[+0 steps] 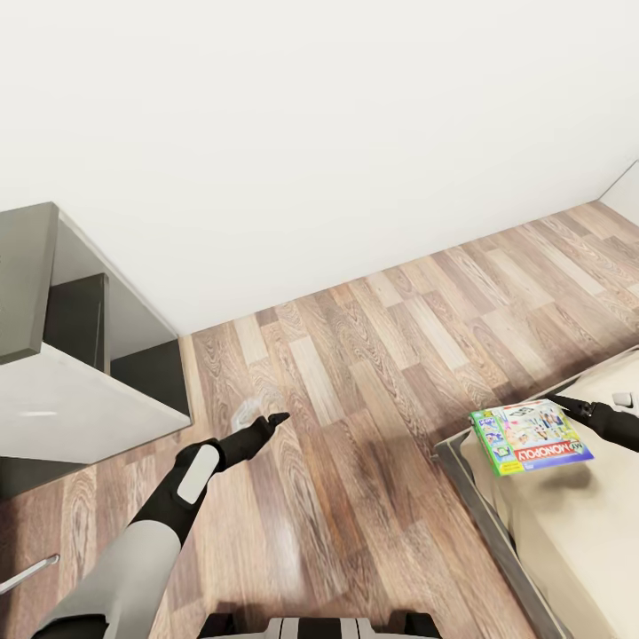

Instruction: Put all the toys in the child's room - the three board games (two on the bed and one on the table), the two jigsaw puzzles on the table, and the tennis ball on the table - inside the toy box on the table in the child's room.

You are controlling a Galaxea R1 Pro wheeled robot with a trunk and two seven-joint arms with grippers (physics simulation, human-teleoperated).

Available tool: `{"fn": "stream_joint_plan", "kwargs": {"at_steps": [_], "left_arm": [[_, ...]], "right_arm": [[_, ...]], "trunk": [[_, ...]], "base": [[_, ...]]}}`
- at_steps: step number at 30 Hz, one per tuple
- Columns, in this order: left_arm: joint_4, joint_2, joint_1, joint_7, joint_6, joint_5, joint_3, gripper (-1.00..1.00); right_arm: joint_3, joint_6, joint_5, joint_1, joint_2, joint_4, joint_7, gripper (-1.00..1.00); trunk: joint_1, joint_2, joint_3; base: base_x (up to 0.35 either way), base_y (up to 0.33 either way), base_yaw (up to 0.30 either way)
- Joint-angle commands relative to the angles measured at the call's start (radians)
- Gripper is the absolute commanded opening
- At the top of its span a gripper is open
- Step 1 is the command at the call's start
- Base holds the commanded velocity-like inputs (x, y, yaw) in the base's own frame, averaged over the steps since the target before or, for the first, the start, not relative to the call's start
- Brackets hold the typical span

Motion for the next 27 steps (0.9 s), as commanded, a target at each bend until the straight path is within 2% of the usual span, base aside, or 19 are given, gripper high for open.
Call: {"fn": "stream_joint_plan", "kwargs": {"at_steps": [1,12,27], "left_arm": [[0.000,-0.001,0.000,-0.002,0.007,0.003,0.006,1.00],[0.000,-0.001,0.002,-0.001,-0.001,0.003,0.006,1.00],[0.000,-0.001,0.003,-0.001,-0.003,0.003,0.007,1.00]], "right_arm": [[-0.001,0.008,-0.004,-0.001,0.000,0.001,0.002,1.00],[-0.001,0.007,-0.003,-0.001,0.000,0.001,0.002,1.00],[-0.001,0.007,-0.003,-0.001,0.000,0.001,0.002,1.00]], "trunk": [[0.000,0.000,-0.001],[0.000,0.000,-0.001],[0.000,0.000,-0.001]], "base": [[-0.088,0.000,0.000],[-0.125,0.000,0.000],[-0.028,0.000,0.000]]}}
